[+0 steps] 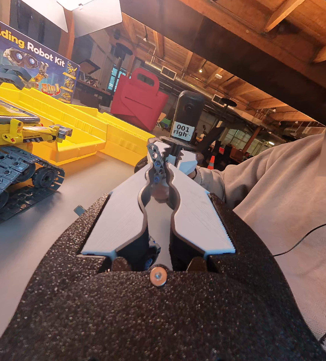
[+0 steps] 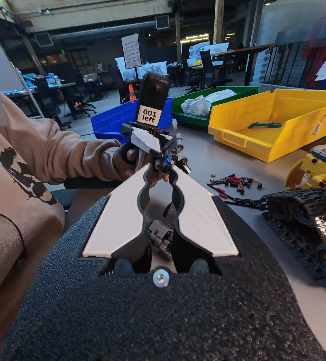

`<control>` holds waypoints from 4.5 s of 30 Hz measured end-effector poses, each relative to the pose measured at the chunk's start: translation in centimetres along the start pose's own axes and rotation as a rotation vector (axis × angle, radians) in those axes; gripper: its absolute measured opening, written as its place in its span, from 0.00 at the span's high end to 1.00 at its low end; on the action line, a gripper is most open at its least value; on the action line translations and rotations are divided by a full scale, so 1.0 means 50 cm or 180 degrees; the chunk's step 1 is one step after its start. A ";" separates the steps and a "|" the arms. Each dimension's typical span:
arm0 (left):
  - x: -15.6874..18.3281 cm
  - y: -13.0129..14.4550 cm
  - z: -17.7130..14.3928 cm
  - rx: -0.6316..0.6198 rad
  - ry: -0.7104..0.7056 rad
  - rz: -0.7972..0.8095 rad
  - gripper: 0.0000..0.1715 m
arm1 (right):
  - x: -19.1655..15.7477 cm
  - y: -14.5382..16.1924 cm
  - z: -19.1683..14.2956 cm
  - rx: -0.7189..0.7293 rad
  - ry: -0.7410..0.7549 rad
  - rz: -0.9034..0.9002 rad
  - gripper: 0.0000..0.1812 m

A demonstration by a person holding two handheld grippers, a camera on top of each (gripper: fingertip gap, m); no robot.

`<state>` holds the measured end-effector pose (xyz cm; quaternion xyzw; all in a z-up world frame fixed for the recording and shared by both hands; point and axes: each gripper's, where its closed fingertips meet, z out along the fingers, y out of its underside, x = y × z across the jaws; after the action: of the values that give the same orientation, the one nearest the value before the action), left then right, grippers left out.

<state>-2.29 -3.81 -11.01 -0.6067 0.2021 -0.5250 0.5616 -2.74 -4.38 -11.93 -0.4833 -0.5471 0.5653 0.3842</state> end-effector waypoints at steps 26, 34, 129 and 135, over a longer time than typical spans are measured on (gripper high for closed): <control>0.047 0.062 0.007 -0.0658 0.0028 0.0788 0.96 | -0.044 0.000 -0.010 0.0011 -0.0332 -0.0261 0.96; 0.015 -0.085 -0.101 0.0175 -0.0237 0.0561 0.96 | 0.028 -0.022 -0.093 0.0275 -0.0221 0.0189 0.97; 0.067 0.073 -0.009 -0.0928 0.0174 0.0326 1.00 | -0.067 0.018 -0.027 -0.0157 -0.0322 -0.1098 0.96; 0.066 0.068 -0.014 -0.0774 0.0396 -0.0347 0.96 | -0.069 0.016 -0.023 -0.0283 -0.0045 -0.1688 0.96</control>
<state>-0.51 -7.89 -12.82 -0.6466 0.2654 -0.5630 0.4411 -0.74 -7.53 -12.20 -0.3355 -0.6815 0.4237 0.4934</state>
